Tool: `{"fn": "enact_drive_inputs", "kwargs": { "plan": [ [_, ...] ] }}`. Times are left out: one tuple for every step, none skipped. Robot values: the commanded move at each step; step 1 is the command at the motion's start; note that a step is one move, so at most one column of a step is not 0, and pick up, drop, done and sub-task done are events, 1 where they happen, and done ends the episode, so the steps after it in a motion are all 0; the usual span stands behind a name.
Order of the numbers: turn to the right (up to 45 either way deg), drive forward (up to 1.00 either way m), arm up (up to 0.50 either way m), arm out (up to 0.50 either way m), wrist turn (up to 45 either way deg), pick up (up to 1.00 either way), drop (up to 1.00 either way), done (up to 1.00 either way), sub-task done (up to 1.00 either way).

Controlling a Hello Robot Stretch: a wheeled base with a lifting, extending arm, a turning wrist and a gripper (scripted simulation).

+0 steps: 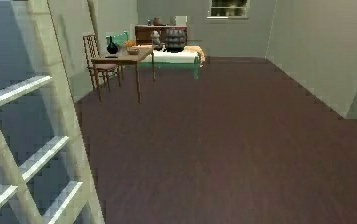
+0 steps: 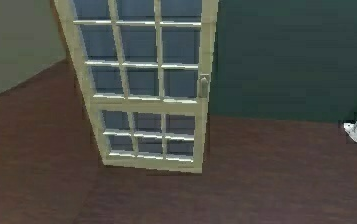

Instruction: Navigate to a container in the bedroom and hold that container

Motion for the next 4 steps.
{"fn": "enact_drive_inputs", "kwargs": {
  "plan": [
    [-6.0,0.0,0.0,0.0,0.0,0.0,0.0,0.0,0.0],
    [0.0,1.0,0.0,0.0,0.0,0.0,0.0,0.0,0.0],
    [0.0,0.45,0.0,0.0,0.0,0.0,0.0,0.0,0.0],
    [-45.0,0.0,0.0,0.0,0.0,0.0,0.0,0.0,0.0]
  ]
}}
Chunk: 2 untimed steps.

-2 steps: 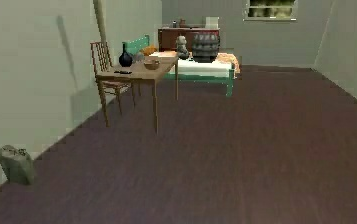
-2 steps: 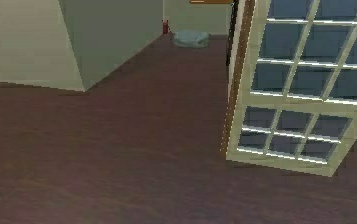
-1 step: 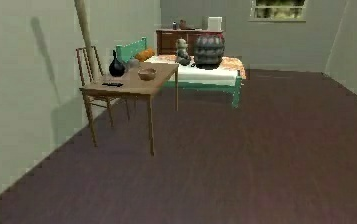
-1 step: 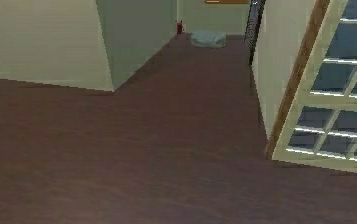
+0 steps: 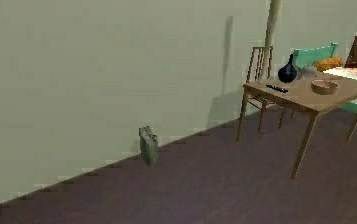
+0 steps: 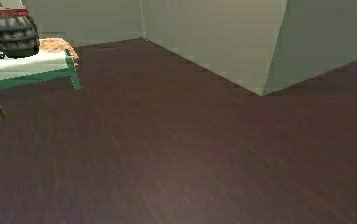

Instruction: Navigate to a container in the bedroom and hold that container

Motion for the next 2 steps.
{"fn": "enact_drive_inputs", "kwargs": {
  "plan": [
    [-18.0,0.0,0.0,0.0,0.0,0.0,0.0,0.0,0.0],
    [0.0,0.95,0.0,0.0,0.0,0.0,0.0,0.0,0.0]
  ]
}}
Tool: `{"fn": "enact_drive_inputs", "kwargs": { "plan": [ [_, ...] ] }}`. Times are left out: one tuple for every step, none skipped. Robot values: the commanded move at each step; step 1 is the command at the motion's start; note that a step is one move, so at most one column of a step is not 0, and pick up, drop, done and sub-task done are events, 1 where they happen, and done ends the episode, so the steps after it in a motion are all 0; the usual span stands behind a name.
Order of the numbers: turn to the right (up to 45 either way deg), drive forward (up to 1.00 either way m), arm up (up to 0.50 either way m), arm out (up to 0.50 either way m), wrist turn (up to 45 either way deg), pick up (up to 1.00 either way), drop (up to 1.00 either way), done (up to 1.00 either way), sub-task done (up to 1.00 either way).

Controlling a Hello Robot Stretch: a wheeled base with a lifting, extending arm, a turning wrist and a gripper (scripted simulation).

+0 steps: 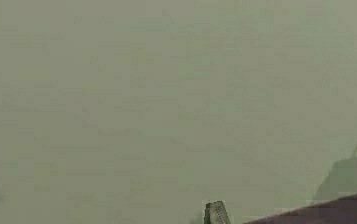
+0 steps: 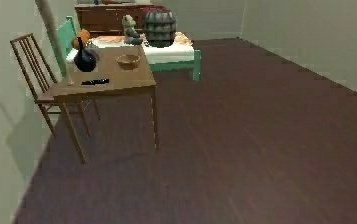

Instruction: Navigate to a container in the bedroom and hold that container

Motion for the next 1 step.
{"fn": "enact_drive_inputs", "kwargs": {
  "plan": [
    [-45.0,0.0,0.0,0.0,0.0,0.0,0.0,0.0,0.0]
  ]
}}
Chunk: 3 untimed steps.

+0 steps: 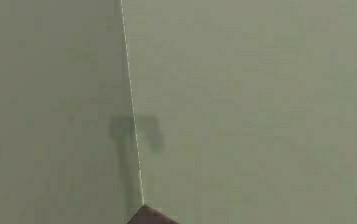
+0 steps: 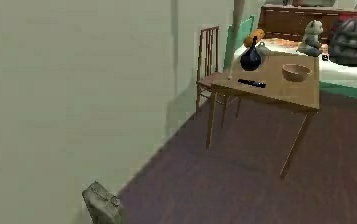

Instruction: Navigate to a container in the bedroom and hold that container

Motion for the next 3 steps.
{"fn": "enact_drive_inputs", "kwargs": {
  "plan": [
    [-24.0,0.0,0.0,0.0,0.0,0.0,0.0,0.0,0.0],
    [0.0,0.0,0.1,0.0,0.0,0.0,0.0,0.0,0.0],
    [0.0,0.0,0.0,0.42,0.0,0.0,0.0,0.0,0.0]
  ]
}}
